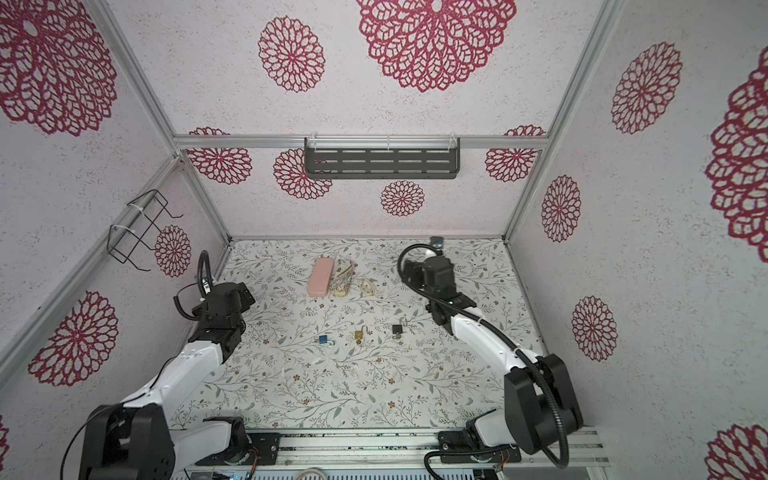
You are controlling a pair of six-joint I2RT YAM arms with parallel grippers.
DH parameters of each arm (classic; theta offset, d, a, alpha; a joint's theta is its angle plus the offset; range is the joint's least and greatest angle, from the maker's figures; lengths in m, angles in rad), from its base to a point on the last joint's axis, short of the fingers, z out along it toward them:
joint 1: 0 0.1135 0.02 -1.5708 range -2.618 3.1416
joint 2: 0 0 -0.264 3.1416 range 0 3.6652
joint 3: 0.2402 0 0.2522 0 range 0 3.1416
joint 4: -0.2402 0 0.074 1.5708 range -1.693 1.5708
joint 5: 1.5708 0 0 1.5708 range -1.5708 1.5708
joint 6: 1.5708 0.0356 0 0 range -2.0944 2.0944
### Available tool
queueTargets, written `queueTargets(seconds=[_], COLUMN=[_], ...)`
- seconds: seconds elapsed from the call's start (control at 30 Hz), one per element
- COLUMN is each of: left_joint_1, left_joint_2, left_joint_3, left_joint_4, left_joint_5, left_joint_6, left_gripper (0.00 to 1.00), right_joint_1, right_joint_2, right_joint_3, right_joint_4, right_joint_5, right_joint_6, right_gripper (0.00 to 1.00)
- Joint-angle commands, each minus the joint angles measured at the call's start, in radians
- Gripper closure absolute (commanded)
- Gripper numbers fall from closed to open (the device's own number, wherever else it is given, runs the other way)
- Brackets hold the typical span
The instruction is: Unlock with the key
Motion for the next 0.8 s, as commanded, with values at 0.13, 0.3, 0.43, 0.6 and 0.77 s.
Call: queueTargets(seconds=[0.13, 0.3, 0.43, 0.6, 0.77], left_joint_1=[0.024, 0.104, 0.103, 0.098, 0.124], left_joint_2=[0.255, 0.295, 0.300, 0.292, 0.287], left_joint_3=[-0.183, -0.169, -0.201, -0.168, -0.168], left_joint_4=[0.735, 0.714, 0.791, 0.710, 0.696], left_joint_5=[0.185, 0.271, 0.254, 0.276, 0.322], left_joint_6=[0.283, 0.201, 0.206, 0.210, 0.198], left_gripper=[0.03, 0.03, 0.02, 0.02, 0.03], right_joint_1=[-0.343, -0.408, -0.313, -0.280, -0.268], right_joint_2=[-0.025, 0.057, 0.130, 0.165, 0.167], right_joint_3=[-0.396, -0.583, -0.588, -0.611, -0.625], right_joint_4=[0.377, 0.783, 0.871, 0.946, 0.976], right_joint_5=[0.063, -0.252, -0.214, -0.117, -0.101], right_joint_6=[-0.101, -0.112, -0.216, -0.221, -0.231], right_gripper=[0.01, 0.01, 0.01, 0.01, 0.01])
